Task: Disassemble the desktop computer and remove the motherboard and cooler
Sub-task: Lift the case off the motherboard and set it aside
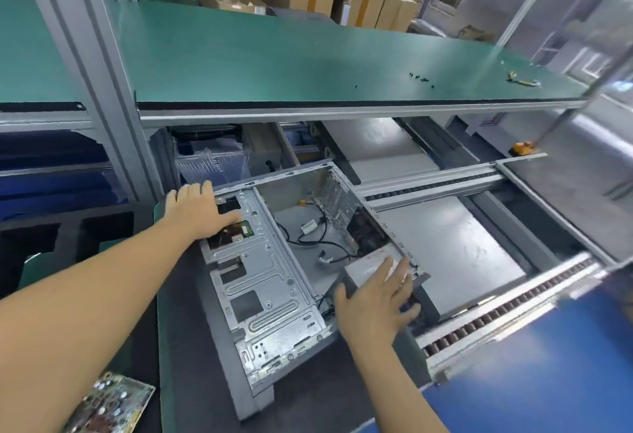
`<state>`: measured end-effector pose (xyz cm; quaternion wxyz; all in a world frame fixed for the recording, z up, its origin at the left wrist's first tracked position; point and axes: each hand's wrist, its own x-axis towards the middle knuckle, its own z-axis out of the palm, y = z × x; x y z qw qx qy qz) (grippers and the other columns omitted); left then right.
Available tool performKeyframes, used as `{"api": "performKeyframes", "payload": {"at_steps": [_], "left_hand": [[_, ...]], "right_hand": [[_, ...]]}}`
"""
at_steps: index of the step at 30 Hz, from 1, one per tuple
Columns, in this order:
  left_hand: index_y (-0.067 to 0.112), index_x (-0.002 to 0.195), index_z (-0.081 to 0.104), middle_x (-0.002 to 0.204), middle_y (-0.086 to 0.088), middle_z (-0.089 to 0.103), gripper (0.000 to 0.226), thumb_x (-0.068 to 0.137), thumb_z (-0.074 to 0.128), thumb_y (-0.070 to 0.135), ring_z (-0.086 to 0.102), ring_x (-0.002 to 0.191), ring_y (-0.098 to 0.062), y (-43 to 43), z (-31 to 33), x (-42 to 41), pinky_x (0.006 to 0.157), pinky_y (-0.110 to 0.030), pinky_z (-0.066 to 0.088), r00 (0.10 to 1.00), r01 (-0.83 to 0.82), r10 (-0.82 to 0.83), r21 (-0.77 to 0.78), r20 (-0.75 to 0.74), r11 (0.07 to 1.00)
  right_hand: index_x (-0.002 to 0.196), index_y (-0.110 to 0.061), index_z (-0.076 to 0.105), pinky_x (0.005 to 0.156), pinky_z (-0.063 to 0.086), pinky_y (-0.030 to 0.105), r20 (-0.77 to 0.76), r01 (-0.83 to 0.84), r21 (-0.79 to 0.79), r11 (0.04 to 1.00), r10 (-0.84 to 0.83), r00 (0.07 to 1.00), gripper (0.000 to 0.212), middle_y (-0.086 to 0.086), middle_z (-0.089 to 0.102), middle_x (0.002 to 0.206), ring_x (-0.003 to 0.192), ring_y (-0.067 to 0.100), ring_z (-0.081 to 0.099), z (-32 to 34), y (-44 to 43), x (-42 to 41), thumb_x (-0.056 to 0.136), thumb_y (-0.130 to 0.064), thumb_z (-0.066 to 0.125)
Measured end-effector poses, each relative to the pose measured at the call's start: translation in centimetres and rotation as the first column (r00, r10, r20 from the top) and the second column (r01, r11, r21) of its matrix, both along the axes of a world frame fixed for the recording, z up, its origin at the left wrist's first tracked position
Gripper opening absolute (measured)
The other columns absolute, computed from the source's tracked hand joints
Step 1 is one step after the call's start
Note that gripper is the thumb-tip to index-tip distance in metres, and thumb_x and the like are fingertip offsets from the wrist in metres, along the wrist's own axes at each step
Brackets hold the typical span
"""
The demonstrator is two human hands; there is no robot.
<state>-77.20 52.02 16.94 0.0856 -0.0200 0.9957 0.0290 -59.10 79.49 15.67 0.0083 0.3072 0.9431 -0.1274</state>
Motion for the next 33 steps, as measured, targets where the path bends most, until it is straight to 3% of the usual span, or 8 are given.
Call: {"api": "performKeyframes", "payload": {"at_steps": [4, 6, 8, 12, 19, 24, 28, 33], "left_hand": [[0.012, 0.143, 0.038, 0.139, -0.016, 0.047, 0.112, 0.070, 0.019, 0.094, 0.044, 0.129, -0.035, -0.3, 0.1, 0.4, 0.104, -0.049, 0.039, 0.999, 0.011, -0.012, -0.011, -0.036, 1.000], [0.011, 0.140, 0.040, 0.137, -0.016, 0.049, 0.111, 0.070, 0.022, 0.095, 0.045, 0.127, -0.034, -0.4, 0.4, 1.1, 0.101, -0.049, 0.040, 1.000, -0.009, 0.009, -0.019, -0.026, 1.000], [0.012, 0.142, 0.037, 0.139, -0.015, 0.046, 0.112, 0.070, 0.025, 0.096, 0.043, 0.129, -0.034, -0.6, 0.7, 2.2, 0.101, -0.049, 0.039, 0.999, -0.042, 0.043, -0.014, 0.016, 0.999], [0.011, 0.144, 0.034, 0.144, -0.015, 0.045, 0.119, 0.064, 0.033, 0.099, 0.045, 0.130, -0.035, -1.7, 1.0, 3.8, 0.097, -0.046, 0.041, 0.976, -0.163, 0.160, 0.010, 0.146, 0.987], [0.018, 0.149, 0.041, 0.136, -0.017, 0.057, 0.121, 0.063, 0.020, 0.101, 0.068, 0.103, -0.035, -3.6, 1.8, 4.2, 0.095, -0.044, 0.052, 0.812, -0.294, 0.245, 0.009, 0.529, 0.956], [0.010, 0.154, 0.029, 0.161, -0.011, 0.027, 0.115, 0.073, 0.039, 0.092, 0.035, 0.142, -0.035, -2.2, 1.1, 2.2, 0.111, -0.048, 0.032, 0.853, -0.346, 0.154, 0.319, 0.499, 0.882], [-0.002, 0.123, 0.061, 0.126, -0.021, 0.061, 0.063, 0.083, 0.064, 0.046, 0.060, 0.110, -0.037, -1.0, -0.6, 1.5, 0.078, -0.036, 0.045, 0.893, -0.409, 0.249, 0.443, 0.375, 0.797], [0.002, 0.120, 0.055, 0.115, -0.019, 0.060, 0.040, 0.087, 0.055, 0.025, 0.057, 0.095, -0.037, 0.0, -0.6, 1.9, 0.074, -0.035, 0.045, 0.878, -0.465, 0.374, 0.354, 0.297, 0.811]], "right_hand": [[0.154, -0.014, -0.022, 0.113, 0.024, 0.057, -0.008, 0.278, -0.548, 0.789, -0.337, 0.941, 0.108, 0.010, -0.019, 0.163, 0.148, 0.040, 0.008, 0.0, -0.3, 1.7, 0.088, -0.029, 0.063], [0.155, -0.006, -0.008, 0.104, 0.038, 0.048, -0.034, 0.292, -0.713, 0.637, -0.448, 0.893, 0.092, 0.019, 0.011, 0.161, 0.134, 0.039, 0.037, -0.7, -0.2, 1.6, 0.091, -0.014, 0.058], [0.149, 0.001, 0.016, 0.089, 0.042, 0.039, -0.070, 0.291, -0.710, 0.641, -0.476, 0.877, 0.070, 0.016, 0.042, 0.137, 0.107, 0.029, 0.048, -1.0, 0.4, 1.1, 0.091, -0.006, 0.055], [0.150, -0.001, 0.005, 0.066, 0.038, 0.032, -0.011, 0.226, -0.715, 0.662, -0.334, 0.942, 0.069, 0.007, 0.038, 0.116, 0.098, 0.022, 0.039, -0.5, 2.7, -1.5, 0.096, -0.006, 0.047], [0.134, -0.005, 0.033, 0.076, 0.055, 0.047, -0.053, 0.085, -0.681, 0.728, -0.165, 0.985, 0.049, 0.017, 0.057, 0.111, 0.096, 0.031, 0.060, 1.3, 5.6, -7.7, 0.091, -0.001, 0.057], [0.134, 0.000, 0.026, 0.064, 0.047, 0.033, 0.025, 0.170, -0.653, 0.739, -0.203, 0.979, 0.069, 0.011, 0.050, 0.103, 0.088, 0.025, 0.053, 0.5, 5.6, -8.7, 0.085, -0.017, 0.071], [0.141, -0.005, 0.029, 0.049, 0.038, 0.026, 0.013, 0.140, -0.609, 0.781, -0.166, 0.986, 0.055, 0.005, 0.050, 0.094, 0.074, 0.017, 0.048, -1.1, 6.4, -8.2, 0.092, -0.011, 0.054], [0.139, -0.005, 0.034, 0.048, 0.040, 0.025, -0.044, 0.080, -0.605, 0.792, -0.133, 0.990, 0.048, 0.011, 0.055, 0.111, 0.076, 0.016, 0.050, -2.0, 7.2, -9.1, 0.093, -0.004, 0.047]]}}
